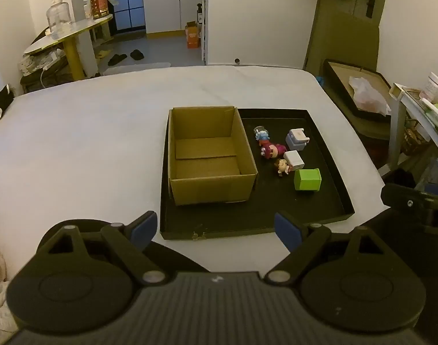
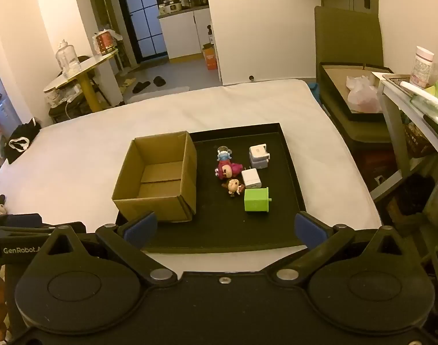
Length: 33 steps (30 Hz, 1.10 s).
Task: Organize rigid objects
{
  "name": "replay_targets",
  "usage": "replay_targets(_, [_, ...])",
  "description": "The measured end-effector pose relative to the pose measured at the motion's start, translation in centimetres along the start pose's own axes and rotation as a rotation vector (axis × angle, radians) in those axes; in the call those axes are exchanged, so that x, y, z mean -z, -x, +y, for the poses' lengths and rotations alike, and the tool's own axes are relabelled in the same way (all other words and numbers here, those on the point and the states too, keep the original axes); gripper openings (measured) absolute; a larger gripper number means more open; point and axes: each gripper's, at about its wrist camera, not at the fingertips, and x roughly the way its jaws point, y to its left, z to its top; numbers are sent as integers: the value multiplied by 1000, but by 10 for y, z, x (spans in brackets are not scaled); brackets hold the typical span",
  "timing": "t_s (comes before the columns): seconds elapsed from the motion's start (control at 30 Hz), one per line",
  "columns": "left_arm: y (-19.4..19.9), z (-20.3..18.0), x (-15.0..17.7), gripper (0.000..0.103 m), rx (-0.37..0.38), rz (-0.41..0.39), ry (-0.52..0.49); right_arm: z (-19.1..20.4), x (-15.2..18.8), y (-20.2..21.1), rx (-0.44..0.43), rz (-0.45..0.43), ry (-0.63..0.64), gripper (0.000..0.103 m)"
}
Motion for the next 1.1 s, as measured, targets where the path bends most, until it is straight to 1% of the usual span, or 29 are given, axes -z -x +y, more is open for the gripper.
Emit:
replay_targets(0.23, [1,4,-1,88,-5,-12,6,1,1,-1,1,12,2,103])
replay_targets(0.27, [3,-4,-1,88,-1,-17,6,1,1,-1,1,16,1,103])
replay_targets(0.3, [4,-5,-2,88,-2,-21,6,1,-3,-6,5,27,6,103])
replay_targets(0.37, [4,-5,-3,88,-9,-24,11,2,-2,-2,1,26,12,103])
replay_targets(0.47, [5,-8,-4,88,-6,-20,14,5,-2,5,-3,23,18,103])
replay_targets(0.5, [7,-1,-2,88,0,-25,7,4,0,-2,-1,26,17,103])
replay_targets(0.73, [6,1,-1,88,1,-27,17,6,0,0,1,23,21,103])
replay_targets(1.0, [5,1,1,88,26,-27,3,5,-1,-1,3,30,13,103])
replay_targets(1.1, [6,0,0,88,23,-28,-3,4,-2,-1,7,31,7,103])
